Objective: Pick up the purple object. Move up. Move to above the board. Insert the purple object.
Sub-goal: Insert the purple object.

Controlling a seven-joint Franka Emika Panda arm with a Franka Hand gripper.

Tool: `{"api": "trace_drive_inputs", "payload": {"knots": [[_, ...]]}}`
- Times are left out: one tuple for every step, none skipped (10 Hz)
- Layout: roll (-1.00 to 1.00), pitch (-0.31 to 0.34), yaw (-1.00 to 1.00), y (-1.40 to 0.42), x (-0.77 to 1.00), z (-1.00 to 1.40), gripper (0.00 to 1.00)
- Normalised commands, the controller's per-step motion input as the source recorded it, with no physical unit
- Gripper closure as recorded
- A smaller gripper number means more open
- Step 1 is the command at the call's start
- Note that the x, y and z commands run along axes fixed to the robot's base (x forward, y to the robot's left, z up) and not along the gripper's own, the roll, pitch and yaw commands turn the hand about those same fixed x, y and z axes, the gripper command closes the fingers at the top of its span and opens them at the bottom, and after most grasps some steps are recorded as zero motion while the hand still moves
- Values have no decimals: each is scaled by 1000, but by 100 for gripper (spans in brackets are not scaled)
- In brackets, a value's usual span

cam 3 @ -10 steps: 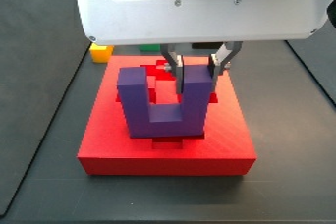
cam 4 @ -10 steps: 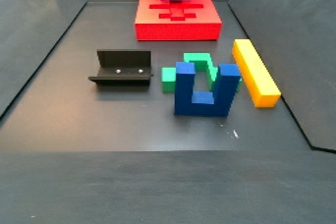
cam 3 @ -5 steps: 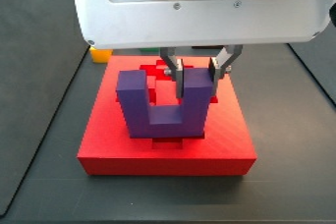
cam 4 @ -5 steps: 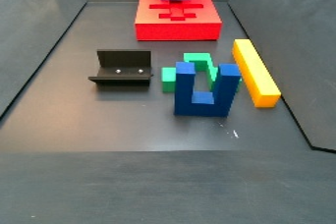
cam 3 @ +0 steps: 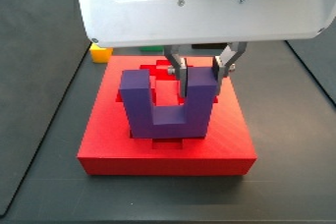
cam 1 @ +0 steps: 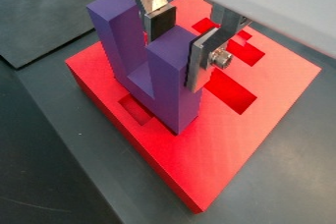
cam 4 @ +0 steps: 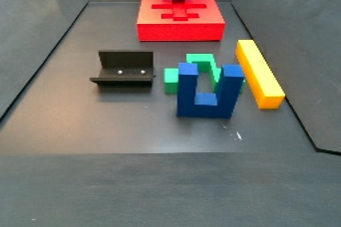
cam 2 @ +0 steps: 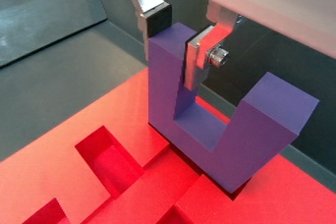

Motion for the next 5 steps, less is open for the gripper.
{"api": "trace_drive_inputs", "payload": {"knots": [[-23, -19, 0, 0, 66, -291, 100], [-49, -50, 0, 0, 146, -451, 100], [-74, -70, 0, 40, 209, -509, 100], [-143, -29, 0, 97, 137, -286, 100], [-253, -39, 0, 163, 0, -80, 100]]}}
